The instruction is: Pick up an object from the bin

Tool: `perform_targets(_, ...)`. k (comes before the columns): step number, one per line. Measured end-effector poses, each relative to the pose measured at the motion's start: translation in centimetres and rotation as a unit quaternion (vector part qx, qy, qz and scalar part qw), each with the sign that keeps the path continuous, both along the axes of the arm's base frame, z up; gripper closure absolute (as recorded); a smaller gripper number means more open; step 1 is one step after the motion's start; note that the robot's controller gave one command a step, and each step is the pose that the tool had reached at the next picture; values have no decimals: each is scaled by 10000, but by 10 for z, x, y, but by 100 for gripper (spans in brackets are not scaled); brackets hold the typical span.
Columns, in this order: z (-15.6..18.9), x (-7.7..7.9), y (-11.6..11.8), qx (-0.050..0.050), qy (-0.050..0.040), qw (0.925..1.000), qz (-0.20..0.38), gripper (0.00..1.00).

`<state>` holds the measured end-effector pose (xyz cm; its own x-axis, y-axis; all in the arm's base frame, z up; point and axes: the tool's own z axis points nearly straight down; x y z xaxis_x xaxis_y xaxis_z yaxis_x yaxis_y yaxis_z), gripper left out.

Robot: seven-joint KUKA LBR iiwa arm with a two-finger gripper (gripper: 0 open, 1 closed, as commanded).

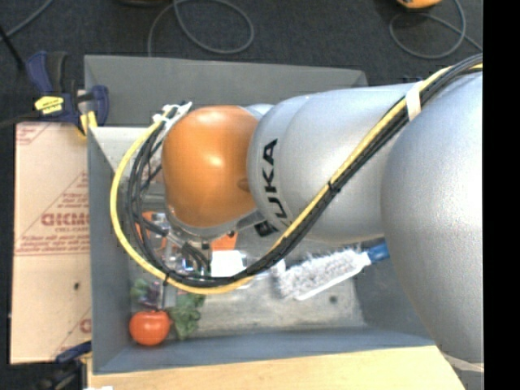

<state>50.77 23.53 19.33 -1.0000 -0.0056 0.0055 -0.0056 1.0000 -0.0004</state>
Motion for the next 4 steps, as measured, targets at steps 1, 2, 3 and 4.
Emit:
perform_targets(1, 5, 2, -1, 10, -37, 10000, -27, 0)
perform_targets(2, -68, 15, -76, 13, -42, 9998, -200, 0)
perform_targets(3, -110, 6, -101, 18, -118, 9979, 643, 0)
perform_targets(4, -121, 25, -127, 18, -51, 9997, -257, 0)
